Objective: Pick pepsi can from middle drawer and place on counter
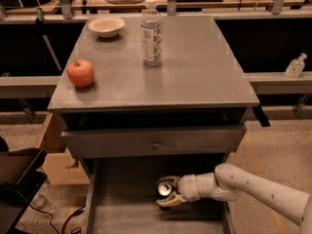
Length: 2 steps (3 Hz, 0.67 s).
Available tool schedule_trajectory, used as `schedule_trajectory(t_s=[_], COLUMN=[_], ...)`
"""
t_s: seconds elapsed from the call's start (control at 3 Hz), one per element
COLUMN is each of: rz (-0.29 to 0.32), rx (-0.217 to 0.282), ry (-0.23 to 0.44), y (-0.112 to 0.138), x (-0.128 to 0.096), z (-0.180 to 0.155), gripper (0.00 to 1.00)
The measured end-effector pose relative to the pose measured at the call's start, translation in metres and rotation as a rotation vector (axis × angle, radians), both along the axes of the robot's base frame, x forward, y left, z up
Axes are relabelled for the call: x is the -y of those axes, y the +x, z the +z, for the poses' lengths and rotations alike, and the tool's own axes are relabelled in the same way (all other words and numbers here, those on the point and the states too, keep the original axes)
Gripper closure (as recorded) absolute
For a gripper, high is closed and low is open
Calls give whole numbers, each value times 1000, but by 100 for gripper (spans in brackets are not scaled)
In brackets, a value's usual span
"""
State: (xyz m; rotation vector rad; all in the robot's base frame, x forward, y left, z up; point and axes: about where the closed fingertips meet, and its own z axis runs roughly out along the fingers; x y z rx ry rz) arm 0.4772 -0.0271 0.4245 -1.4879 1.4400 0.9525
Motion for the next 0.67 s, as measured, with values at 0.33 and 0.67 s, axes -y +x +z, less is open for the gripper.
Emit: schedule_trajectory(t_s=[0.33,0.67], rz=[3,9], rx=[-1,-4], ry=[2,32], y=[-1,-7], x=[-2,0], z=[0,11], gripper=[100,100])
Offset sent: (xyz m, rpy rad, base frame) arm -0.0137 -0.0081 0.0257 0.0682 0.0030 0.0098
